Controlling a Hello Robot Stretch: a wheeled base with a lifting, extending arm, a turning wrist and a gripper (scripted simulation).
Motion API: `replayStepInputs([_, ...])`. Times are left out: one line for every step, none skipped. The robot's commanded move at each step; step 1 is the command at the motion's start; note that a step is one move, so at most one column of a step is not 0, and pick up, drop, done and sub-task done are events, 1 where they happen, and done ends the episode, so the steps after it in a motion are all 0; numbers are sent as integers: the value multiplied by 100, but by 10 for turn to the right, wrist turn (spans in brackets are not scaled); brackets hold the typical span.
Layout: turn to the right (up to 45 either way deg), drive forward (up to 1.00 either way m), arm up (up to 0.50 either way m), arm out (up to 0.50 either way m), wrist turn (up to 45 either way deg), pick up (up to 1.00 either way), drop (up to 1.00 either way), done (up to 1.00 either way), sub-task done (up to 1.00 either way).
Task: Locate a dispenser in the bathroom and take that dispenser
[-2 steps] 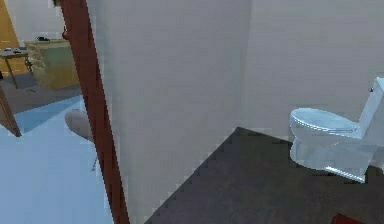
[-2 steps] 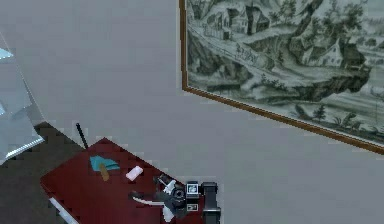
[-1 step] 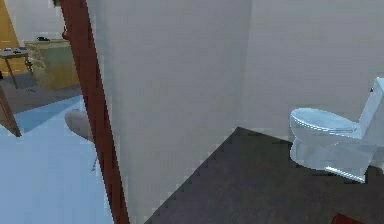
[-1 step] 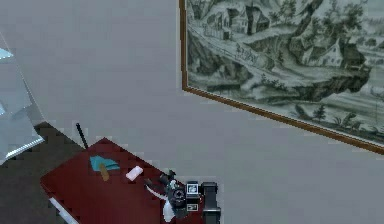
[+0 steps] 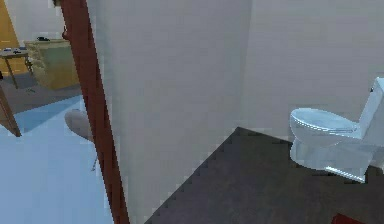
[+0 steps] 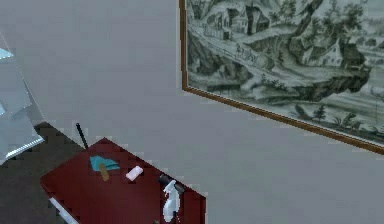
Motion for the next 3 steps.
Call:
replayStepInputs([0, 0, 0, 0, 0, 100, 0, 0, 0])
replayStepInputs([0, 0, 10, 0, 0, 0, 0, 0, 0])
replayStepInputs([0, 0, 0, 0, 0, 0, 0, 100, 0])
